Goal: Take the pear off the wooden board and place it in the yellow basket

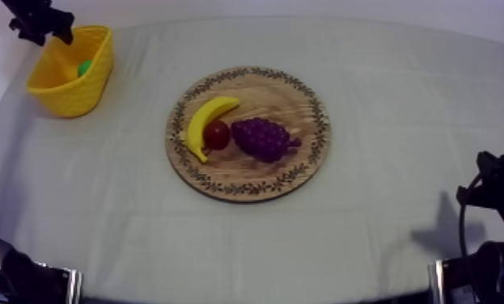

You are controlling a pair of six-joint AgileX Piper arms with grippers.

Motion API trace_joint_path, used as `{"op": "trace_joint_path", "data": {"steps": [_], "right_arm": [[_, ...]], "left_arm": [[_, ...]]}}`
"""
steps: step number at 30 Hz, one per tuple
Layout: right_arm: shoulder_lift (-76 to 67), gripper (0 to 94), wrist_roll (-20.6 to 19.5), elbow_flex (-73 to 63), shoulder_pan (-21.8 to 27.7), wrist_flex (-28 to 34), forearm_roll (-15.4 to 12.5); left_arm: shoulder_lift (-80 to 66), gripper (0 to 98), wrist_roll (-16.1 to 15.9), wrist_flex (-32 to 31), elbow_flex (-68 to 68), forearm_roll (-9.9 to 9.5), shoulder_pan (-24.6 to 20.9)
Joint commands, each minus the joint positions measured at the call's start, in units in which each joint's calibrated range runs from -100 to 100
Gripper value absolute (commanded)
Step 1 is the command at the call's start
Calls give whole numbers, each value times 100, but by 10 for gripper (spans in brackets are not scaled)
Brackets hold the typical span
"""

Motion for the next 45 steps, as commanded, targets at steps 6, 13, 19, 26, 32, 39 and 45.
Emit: {"op": "trace_joint_path", "data": {"steps": [6, 13, 19, 26, 32, 39, 45], "right_arm": [[-5, 4, -4, 1, 2, -4, 1], [-5, 4, -4, 1, 2, -4, 1], [-5, 4, -4, 1, 2, -4, 1], [-5, 4, -4, 1, 2, -4, 1], [-5, 4, -4, 1, 2, -4, 1], [-5, 4, -4, 1, 2, -4, 1], [-5, 4, -4, 1, 2, -4, 1]], "left_arm": [[-1255, 338, 268, -812, 1045, -63, 169], [-2440, 173, 509, -1417, 2116, -151, 296], [-3634, 82, 579, -2011, 3328, -191, 365], [-5471, 14, 704, -3222, 5252, -224, 675], [-7378, 2, 858, -4412, 7198, -251, 1025], [-9229, 0, 587, -4794, 8803, -111, 1186], [-10679, 0, -138, -4831, 10033, 432, 1136]]}}
